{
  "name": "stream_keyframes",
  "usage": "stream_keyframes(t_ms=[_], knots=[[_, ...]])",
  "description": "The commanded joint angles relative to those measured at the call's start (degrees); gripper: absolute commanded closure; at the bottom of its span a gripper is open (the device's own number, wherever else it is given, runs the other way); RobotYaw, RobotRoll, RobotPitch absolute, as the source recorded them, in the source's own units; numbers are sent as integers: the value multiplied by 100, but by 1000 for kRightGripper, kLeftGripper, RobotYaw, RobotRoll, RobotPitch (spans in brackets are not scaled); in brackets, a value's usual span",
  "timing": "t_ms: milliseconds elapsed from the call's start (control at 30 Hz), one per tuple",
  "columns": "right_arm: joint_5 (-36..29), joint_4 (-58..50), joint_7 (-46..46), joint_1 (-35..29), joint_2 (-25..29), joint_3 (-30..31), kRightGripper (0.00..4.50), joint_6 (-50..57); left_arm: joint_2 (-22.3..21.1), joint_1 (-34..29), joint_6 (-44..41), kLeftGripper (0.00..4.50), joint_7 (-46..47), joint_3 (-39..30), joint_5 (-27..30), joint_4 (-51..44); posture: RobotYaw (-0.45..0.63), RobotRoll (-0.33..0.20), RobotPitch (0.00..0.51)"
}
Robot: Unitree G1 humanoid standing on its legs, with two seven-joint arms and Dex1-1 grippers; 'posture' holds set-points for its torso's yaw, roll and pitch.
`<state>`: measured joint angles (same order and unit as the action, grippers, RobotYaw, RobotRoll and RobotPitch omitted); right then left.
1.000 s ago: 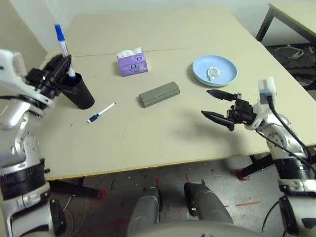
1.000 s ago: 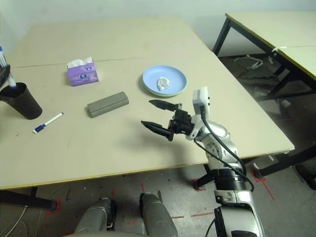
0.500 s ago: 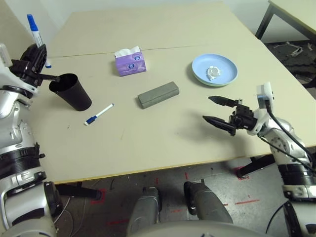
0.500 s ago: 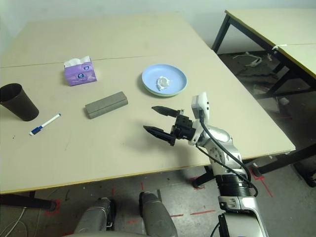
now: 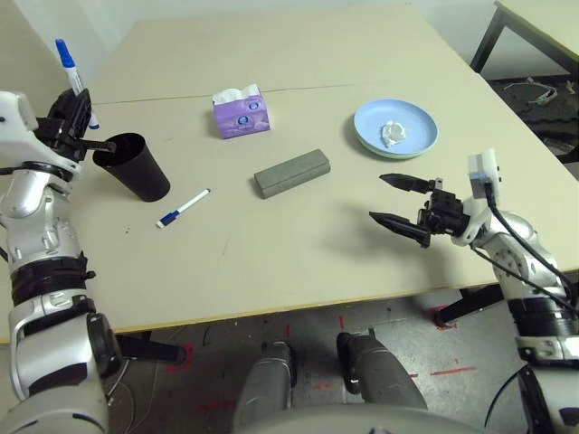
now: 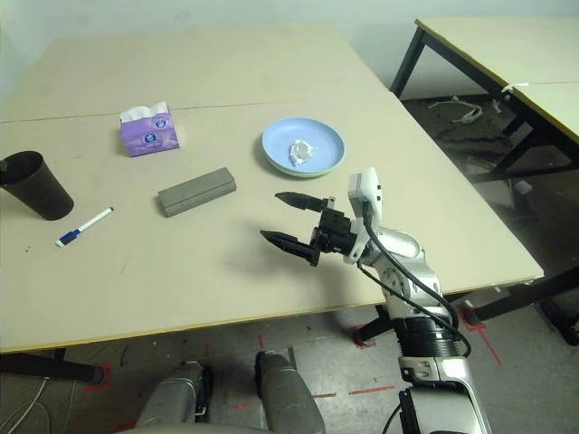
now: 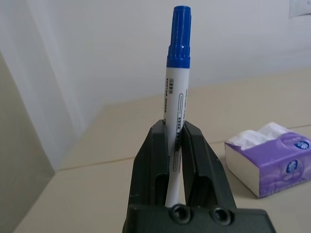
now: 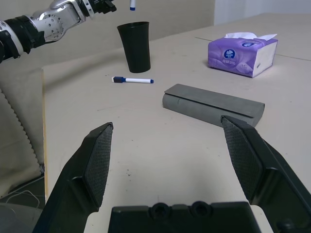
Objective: Organize and tidy the items on the table.
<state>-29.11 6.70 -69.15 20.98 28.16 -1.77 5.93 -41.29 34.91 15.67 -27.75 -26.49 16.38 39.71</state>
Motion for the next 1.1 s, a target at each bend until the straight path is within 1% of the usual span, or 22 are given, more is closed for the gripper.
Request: stream_keyframes(t_ms=[33,300,333,400,433,867,900,933,1100], knots=[[69,-96,-49,-70,39,41,0,-68,72,59,21,4244,88,-20,55,209,-148,0,144],[104,-105,-77,-83,54,64,0,-130,185,60,-32,4244,200,-55,142,396,-147,0,142],[107,-102,-76,-77,51,68,0,-135,208,64,-64,4244,204,-76,190,403,-147,0,142],[116,-100,-70,-59,43,78,0,-136,323,117,-218,4244,207,-227,475,384,-145,0,141],[121,-98,-68,-53,40,83,0,-137,333,118,-245,4244,206,-229,504,374,-145,0,141],[164,28,-142,38,22,105,0,-200,421,33,-332,4244,224,-40,376,297,-140,0,141],[166,28,-151,31,16,113,0,-207,422,31,-331,3510,241,-39,369,303,-137,0,141],[168,28,-156,27,13,119,0,-211,422,29,-328,3273,254,-36,365,308,-138,0,141],[190,68,-179,57,14,145,0,-246,384,65,-323,1599,282,-68,400,376,-137,0,139]])
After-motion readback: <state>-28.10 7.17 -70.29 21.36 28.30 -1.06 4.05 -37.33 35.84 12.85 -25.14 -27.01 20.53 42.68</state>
